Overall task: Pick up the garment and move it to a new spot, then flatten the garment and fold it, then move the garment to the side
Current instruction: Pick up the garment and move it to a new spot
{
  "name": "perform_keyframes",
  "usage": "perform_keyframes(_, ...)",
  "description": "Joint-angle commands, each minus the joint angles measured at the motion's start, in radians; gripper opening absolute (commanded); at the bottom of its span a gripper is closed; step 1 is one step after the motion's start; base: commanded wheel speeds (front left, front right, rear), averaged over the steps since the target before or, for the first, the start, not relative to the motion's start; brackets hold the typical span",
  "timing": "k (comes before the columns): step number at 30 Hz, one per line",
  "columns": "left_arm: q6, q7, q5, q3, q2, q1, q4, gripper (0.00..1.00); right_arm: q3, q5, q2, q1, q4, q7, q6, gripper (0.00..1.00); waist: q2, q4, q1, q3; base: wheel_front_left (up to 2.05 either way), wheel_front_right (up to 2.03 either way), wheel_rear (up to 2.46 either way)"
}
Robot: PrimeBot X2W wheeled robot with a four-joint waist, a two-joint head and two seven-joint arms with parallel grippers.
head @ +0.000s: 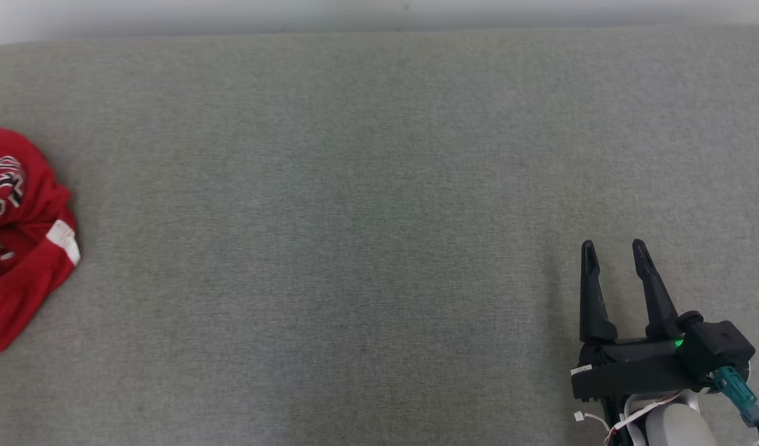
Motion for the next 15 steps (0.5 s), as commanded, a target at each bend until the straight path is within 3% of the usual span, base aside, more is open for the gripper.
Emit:
perform_keyframes(1,-0.003,0.003,-0.015,0.005,0.005,-0.013,0.009,1.0,0.002,0.004,0.003,-0.009,-0.006,-0.001,-0.002,1.0,-0.0001,-0.041,-0.0002,0.04,0.0,0.0,0.0)
perform_keyframes(6,-0.014,0.1,-0.026,0.002,0.058,-0.043,0.151,1.0,0.005,0.01,0.002,-0.013,-0.018,-0.001,-0.002,1.0,-0.0001,-0.053,-0.0002,0.06,0.0,0.0,0.0)
perform_keyframes(15,-0.015,0.284,-0.081,-0.01,0.039,-0.047,0.335,1.0,0.006,0.008,0.002,-0.018,-0.017,-0.001,-0.002,1.0,-0.0001,-0.048,-0.0002,0.066,0.0,0.0,0.0)
